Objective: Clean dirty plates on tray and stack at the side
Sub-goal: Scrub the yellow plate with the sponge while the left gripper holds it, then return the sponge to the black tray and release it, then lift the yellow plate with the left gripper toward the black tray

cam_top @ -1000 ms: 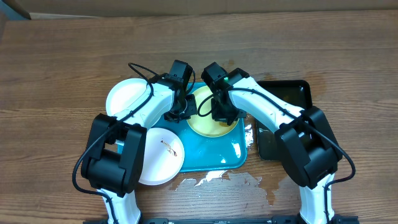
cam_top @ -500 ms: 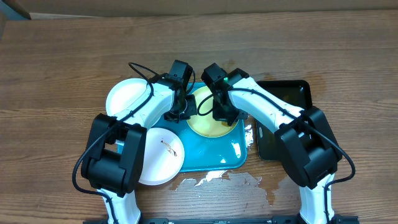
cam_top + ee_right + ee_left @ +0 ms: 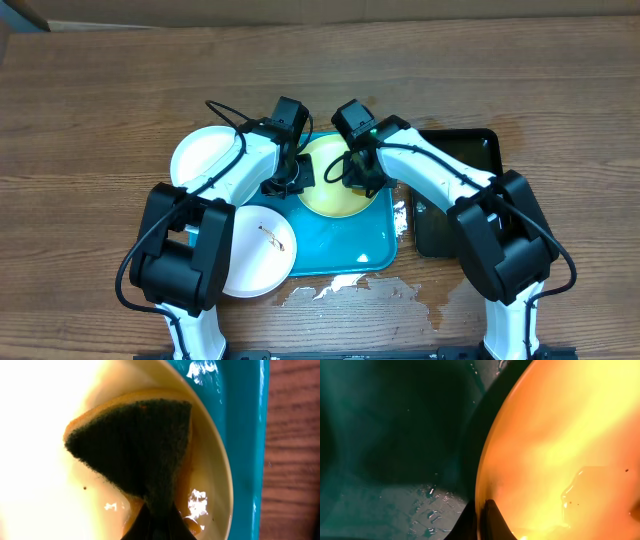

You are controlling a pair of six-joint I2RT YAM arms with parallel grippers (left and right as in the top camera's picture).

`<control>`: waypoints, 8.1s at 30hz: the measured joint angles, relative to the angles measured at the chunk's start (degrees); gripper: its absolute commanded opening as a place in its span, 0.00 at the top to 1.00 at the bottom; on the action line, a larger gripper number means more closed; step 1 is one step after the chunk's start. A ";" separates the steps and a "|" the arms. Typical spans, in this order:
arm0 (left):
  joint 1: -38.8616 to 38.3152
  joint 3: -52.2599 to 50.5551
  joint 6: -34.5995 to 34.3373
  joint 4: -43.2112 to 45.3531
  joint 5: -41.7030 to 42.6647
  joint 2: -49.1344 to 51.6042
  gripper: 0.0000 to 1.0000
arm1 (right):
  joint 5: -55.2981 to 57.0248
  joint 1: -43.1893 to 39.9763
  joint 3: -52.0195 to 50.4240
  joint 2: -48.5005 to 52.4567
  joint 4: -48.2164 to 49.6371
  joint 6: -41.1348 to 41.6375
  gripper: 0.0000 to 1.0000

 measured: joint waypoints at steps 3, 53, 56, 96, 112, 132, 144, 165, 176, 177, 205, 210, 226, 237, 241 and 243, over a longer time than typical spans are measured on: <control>0.15 0.04 0.00 -0.07 -0.22 -0.02 0.96 | -1.38 -0.72 -0.55 -0.11 2.08 -0.59 0.96; 0.17 0.31 1.77 -1.75 -1.07 -0.02 0.96 | -25.83 -6.93 -4.07 1.18 24.44 -32.70 0.96; 0.17 0.31 1.95 -1.77 -1.07 -0.02 0.96 | -26.97 -6.93 -4.07 1.20 24.46 -33.20 0.96; 0.17 0.31 1.97 -1.77 -1.07 -0.02 0.96 | -31.78 -6.91 -4.04 1.53 28.22 -30.27 0.96; 0.15 0.31 2.32 -1.77 -1.05 -0.02 0.96 | -20.61 -8.04 -2.45 0.72 17.79 -29.35 0.96; 0.15 2.84 3.28 -9.05 -1.33 0.35 0.96 | -15.74 -19.12 -1.81 -22.10 -11.85 -20.94 0.96; 0.15 12.83 6.27 -18.47 -2.10 0.74 0.96 | -12.17 -28.89 -1.95 -21.99 -18.71 -17.29 0.96; 0.35 14.25 7.78 -19.54 -2.80 0.74 0.96 | -9.27 -28.89 -4.13 -21.99 -19.23 -15.82 0.96; 2.05 18.27 7.78 -21.05 -2.82 0.76 0.96 | -9.25 -28.89 -10.25 -21.99 -13.16 -15.82 0.96; 2.05 18.67 7.78 -21.14 -2.82 0.76 0.96 | -9.27 -28.89 -11.87 -21.99 -10.67 -15.80 0.96; 2.05 27.23 7.78 -26.91 -2.16 0.81 0.96 | -7.17 -29.68 -19.54 -21.99 -5.90 -15.96 0.21; 1.99 28.76 7.78 -27.71 -2.10 0.81 0.96 | -7.28 -32.46 -15.43 -21.99 -8.41 -15.45 0.00; -4.96 38.99 7.72 -27.28 -2.10 1.01 0.96 | -6.03 -45.99 -14.73 -22.01 -8.74 -14.56 0.00; -12.11 40.54 7.30 -19.98 -2.10 3.28 0.96 | -3.50 -51.04 -14.73 -22.01 -8.15 -14.56 0.00; -14.49 40.57 7.02 -15.96 -1.81 6.08 0.96 | -3.48 -51.01 -14.75 -22.01 -8.15 -14.56 0.00; -15.21 40.57 6.60 -13.73 -1.68 7.26 0.96 | -3.48 -51.01 -14.73 -22.01 -8.13 -14.56 0.00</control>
